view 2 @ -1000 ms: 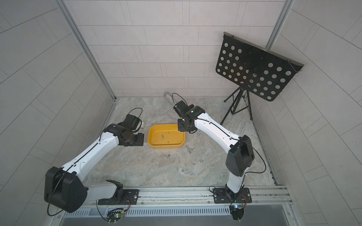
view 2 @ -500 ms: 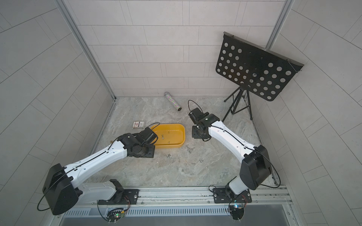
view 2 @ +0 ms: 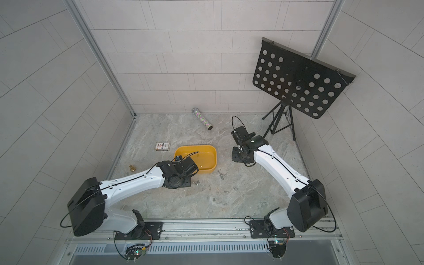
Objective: Put the screws on the desktop into the storage box
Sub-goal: Pick up the screw from the center of the board.
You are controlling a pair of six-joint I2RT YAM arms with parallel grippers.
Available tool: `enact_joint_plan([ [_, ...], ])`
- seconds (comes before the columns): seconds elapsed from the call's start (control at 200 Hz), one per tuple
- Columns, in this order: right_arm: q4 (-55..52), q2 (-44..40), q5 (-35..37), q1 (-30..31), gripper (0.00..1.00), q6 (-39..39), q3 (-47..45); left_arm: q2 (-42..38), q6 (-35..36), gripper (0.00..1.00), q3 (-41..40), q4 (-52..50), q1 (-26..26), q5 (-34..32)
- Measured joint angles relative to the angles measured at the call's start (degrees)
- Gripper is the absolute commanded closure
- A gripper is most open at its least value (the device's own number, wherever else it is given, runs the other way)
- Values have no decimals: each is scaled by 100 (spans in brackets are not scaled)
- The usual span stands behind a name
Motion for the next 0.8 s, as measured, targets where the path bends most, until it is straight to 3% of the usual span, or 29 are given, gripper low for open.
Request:
enact_joint_plan([
  [0.355, 28, -44, -245, -98, 65, -118, -52, 337, -750, 38, -114, 623, -116, -39],
  [0.8, 28, -44, -348, -190, 65, -225, -61, 811, -1097, 41, -264, 1316, -136, 107],
])
